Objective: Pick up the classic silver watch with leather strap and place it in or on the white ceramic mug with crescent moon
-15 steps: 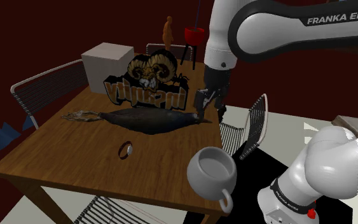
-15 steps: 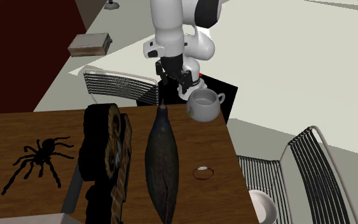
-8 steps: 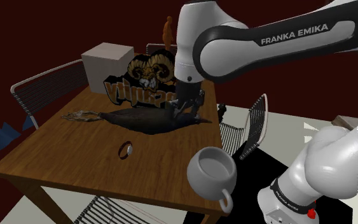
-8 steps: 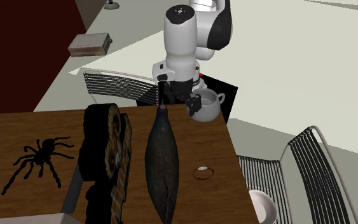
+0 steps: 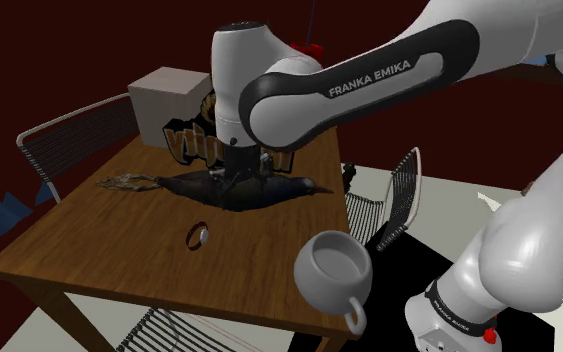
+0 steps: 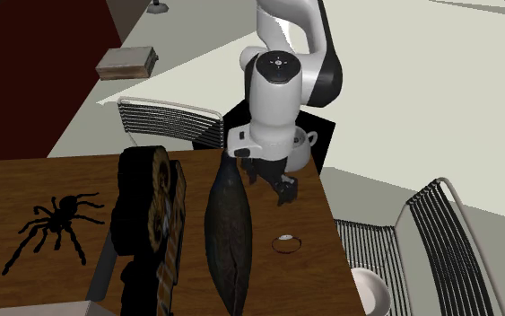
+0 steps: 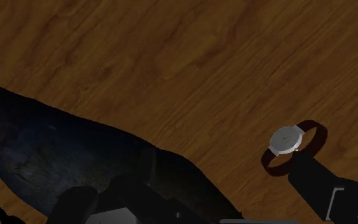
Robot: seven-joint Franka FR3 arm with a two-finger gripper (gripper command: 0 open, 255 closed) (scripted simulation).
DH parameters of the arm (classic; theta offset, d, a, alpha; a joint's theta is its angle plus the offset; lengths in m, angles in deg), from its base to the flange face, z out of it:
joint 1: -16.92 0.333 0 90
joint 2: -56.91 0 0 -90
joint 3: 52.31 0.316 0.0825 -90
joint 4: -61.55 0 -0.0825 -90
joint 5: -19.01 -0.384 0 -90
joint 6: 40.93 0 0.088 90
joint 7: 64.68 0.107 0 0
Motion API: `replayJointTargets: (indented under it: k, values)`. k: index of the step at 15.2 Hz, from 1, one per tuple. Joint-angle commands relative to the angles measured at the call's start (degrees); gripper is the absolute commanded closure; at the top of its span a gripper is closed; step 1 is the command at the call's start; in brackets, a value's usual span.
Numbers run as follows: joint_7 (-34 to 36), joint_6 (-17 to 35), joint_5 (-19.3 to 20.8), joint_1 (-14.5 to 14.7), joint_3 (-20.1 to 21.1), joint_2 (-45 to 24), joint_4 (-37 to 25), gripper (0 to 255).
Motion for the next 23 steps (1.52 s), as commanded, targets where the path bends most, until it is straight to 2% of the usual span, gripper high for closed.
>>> replayJointTargets:
  k: [1, 6, 8, 15, 23]
  values:
    - [3.96, 1.19, 3.24, 0.69, 0.72, -4.64, -3.13, 0]
    - [12.76, 0.95, 11.65, 4.62, 0.28, -17.02, -14.41, 0]
    - [14.64, 0.46, 13.58, 6.17, -0.38, -20.31, -17.91, 0]
    - [15.8, 5.15, 15.42, 6.62, -1.33, -23.03, -15.62, 0]
    - [15.8, 5.14, 15.41, 6.61, -1.33, -23.02, -15.62, 0]
